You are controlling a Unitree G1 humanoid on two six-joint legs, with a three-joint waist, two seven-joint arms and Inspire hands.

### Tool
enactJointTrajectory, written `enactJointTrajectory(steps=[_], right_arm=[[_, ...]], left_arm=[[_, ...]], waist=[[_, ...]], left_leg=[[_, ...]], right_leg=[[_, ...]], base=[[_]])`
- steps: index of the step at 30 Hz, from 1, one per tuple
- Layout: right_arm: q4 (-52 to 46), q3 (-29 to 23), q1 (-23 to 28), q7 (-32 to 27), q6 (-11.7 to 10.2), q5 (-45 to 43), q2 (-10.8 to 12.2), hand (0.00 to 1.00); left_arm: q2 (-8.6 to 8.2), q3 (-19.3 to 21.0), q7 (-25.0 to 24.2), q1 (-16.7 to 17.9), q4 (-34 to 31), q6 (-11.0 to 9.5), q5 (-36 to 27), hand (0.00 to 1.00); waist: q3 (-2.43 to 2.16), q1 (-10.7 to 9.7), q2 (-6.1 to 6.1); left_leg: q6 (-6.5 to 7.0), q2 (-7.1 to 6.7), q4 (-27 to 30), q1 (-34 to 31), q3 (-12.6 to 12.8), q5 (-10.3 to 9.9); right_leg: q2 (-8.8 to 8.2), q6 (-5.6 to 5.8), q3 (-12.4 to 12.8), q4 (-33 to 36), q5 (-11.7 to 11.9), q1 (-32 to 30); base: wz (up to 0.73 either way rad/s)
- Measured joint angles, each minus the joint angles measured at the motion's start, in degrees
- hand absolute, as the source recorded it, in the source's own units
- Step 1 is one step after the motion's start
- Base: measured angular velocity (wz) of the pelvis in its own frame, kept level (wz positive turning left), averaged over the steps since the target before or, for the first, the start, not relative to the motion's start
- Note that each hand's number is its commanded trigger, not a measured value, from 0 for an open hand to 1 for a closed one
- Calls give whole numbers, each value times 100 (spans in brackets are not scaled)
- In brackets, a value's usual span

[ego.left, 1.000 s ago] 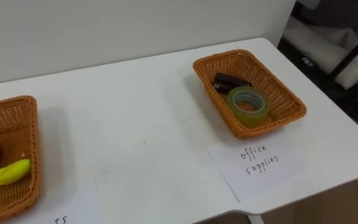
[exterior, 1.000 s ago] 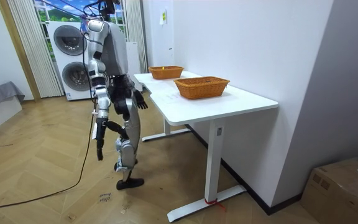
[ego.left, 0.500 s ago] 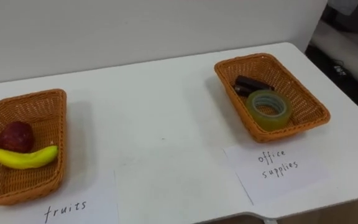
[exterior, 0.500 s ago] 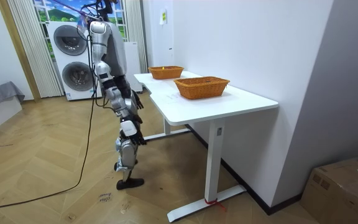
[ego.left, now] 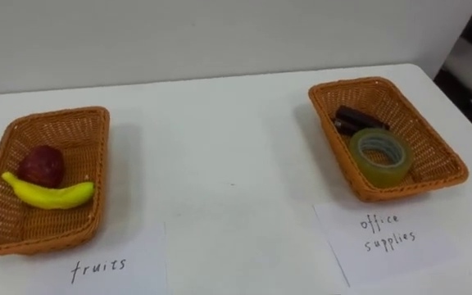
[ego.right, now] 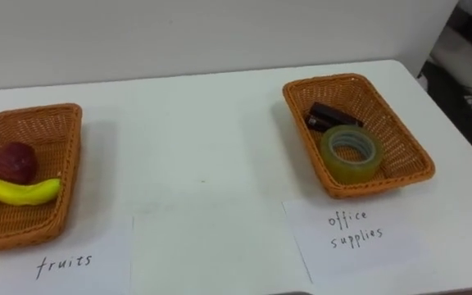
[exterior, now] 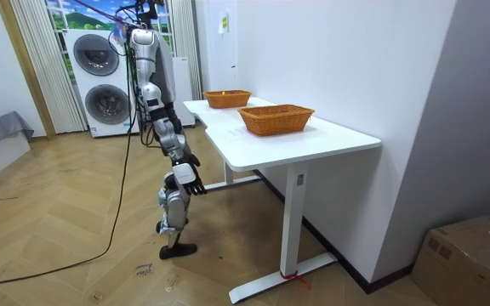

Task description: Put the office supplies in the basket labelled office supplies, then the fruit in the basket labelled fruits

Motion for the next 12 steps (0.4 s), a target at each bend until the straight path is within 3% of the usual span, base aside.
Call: enactJointTrajectory(steps=[4,12], right_arm=[[19,2,-10,76,2,3,-5,0],[68,13,-35,109,2,35,-4,0]], left_arm=[[-34,-13,-6,46,15,99,106,0],[-39,-162,-12,46,14,105,224,0]], waist=[[-1,2,8],[-7,12,31]], left_leg=[[1,2,20,-30,-67,0],[1,10,31,-42,-145,1]], right_leg=[[-6,-8,-88,0,-6,10],[-3,-18,-128,10,-9,10]], base=[[10],[2]])
